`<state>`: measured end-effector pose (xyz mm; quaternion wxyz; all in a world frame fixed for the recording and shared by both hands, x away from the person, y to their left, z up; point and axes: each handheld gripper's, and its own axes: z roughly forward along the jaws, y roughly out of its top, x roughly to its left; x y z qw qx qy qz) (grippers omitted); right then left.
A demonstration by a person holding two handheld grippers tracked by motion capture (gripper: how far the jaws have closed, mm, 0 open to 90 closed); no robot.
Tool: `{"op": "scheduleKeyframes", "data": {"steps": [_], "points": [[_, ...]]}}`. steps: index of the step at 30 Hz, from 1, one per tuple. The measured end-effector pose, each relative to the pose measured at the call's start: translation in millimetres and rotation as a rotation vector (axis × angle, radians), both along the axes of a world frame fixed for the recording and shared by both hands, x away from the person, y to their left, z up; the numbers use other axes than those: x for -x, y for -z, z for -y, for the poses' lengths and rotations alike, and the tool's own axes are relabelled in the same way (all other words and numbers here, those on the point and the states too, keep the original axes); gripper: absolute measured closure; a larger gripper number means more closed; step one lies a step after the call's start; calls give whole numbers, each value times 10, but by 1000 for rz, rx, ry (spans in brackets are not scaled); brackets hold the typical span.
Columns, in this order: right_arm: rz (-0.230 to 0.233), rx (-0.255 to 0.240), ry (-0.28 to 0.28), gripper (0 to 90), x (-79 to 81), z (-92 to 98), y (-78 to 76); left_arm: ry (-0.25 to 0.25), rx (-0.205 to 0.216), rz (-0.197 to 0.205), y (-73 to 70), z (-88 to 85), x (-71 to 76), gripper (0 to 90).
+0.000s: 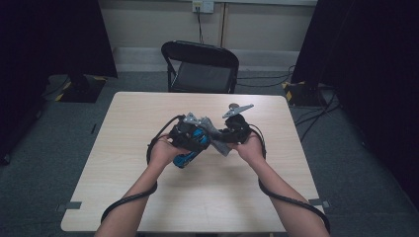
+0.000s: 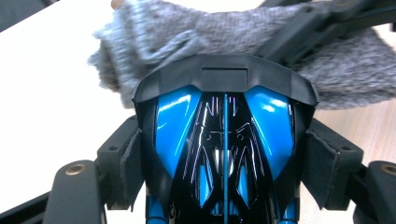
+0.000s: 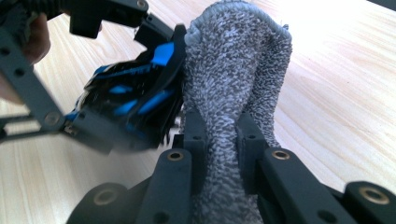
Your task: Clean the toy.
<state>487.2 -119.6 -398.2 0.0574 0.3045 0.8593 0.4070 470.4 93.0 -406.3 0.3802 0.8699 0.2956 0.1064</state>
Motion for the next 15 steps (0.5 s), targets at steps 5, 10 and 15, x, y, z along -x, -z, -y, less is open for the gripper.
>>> {"op": "scheduleKeyframes", "data": {"steps": [5, 10, 15], "points": [[-3, -14, -14, 789, 44, 38, 30, -18, -7, -8, 25, -41, -26, 256], [-3, -20, -28, 789, 92, 48, 66, -32, -21, -9, 38, -85, -57, 256], [-5, -28, -33, 789, 121, 51, 78, -46, -20, -5, 39, -107, -73, 255]]}}
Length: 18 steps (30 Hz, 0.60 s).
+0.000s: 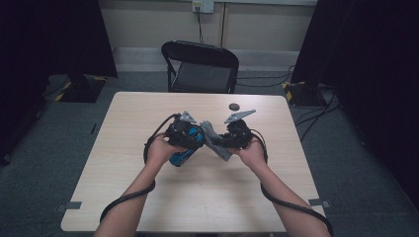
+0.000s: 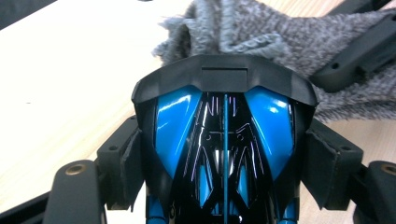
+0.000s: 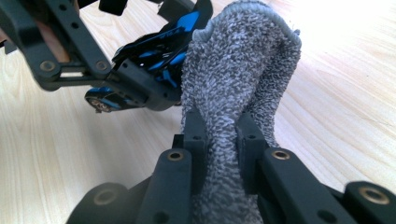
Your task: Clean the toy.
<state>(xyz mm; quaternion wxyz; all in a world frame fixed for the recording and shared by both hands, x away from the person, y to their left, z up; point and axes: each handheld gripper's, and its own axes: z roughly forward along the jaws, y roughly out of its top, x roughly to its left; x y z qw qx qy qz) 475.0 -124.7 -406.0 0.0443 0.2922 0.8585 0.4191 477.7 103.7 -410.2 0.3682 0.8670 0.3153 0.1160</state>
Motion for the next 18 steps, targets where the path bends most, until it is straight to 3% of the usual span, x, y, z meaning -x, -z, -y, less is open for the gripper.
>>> {"op": "scheduleKeyframes", "data": {"steps": [18], "points": [[-15, -11, -34, 789, 145, -1, 118, -31, 0, -2, 31, -76, -47, 255]]}}
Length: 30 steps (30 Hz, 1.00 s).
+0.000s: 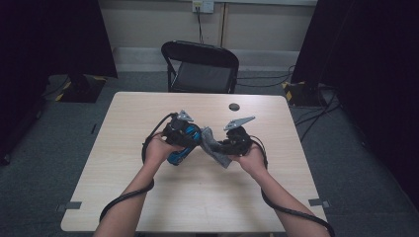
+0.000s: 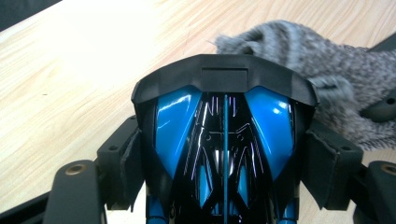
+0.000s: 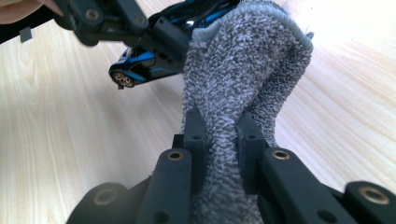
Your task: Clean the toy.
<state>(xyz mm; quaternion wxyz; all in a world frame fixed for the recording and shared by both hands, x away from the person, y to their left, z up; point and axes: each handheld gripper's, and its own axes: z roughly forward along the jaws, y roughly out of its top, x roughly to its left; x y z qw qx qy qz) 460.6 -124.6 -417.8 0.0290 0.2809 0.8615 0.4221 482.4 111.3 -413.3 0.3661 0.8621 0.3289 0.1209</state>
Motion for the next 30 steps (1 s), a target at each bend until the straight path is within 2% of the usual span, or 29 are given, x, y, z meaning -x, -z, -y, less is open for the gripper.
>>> {"op": "scheduleKeyframes", "data": {"steps": [7, 12, 17, 23, 30], "points": [[-2, 23, -16, 789, 46, 69, 33, -14, 15, -4, -12, -77, 4, 255], [-5, 30, 55, 789, -53, 241, 29, 5, 16, -2, -37, -66, 51, 256], [6, 50, 130, 789, -220, 343, -31, 31, 25, 3, -65, 1, 93, 256], [19, 68, 174, 789, -364, 331, -139, 68, 29, 9, -76, 100, 139, 255], [32, 72, 175, 789, -415, 211, -191, 101, 25, -1, -57, 184, 178, 255]]}}
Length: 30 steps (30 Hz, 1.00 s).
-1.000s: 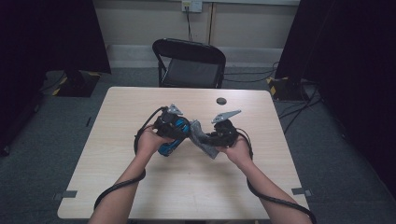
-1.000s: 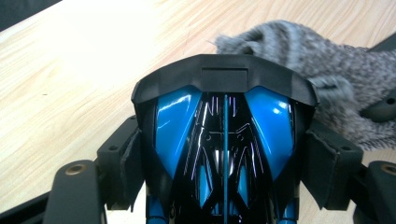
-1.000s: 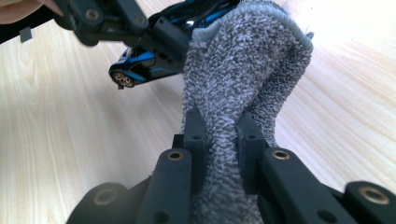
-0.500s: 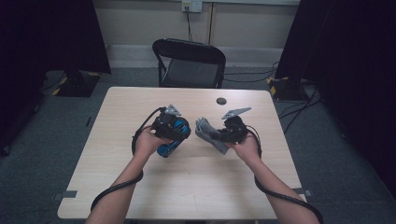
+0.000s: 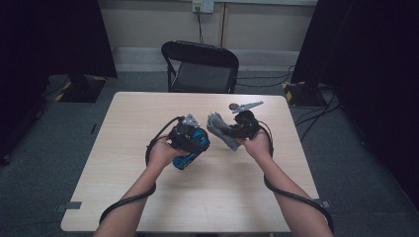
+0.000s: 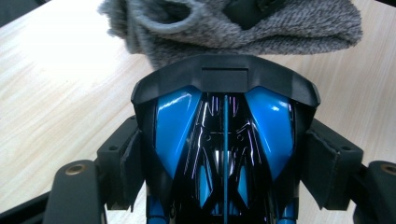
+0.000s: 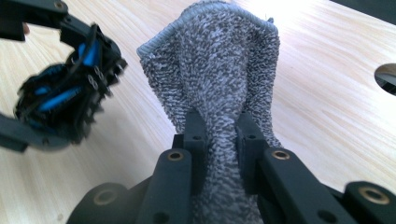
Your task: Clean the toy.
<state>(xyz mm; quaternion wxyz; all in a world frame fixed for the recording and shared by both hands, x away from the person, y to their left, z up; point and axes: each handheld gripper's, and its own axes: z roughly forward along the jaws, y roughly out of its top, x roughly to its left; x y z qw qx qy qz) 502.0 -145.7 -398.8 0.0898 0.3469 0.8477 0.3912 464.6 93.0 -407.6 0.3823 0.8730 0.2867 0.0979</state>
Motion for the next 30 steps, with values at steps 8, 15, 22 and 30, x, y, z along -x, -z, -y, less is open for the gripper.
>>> {"op": "scheduleKeyframes", "data": {"steps": [8, 15, 22, 30], "points": [[8, 0, -5, 789, -21, -154, -33, 13, 10, -8, 32, 22, 25, 255], [17, -1, -38, 789, -20, -301, -56, 18, 18, -2, 17, 51, 40, 255], [18, -6, -84, 789, 52, -422, -36, 12, 7, -3, 25, 50, 16, 255], [28, -13, -104, 789, 111, -422, -65, -12, -15, -4, 50, 10, -22, 255]]}}
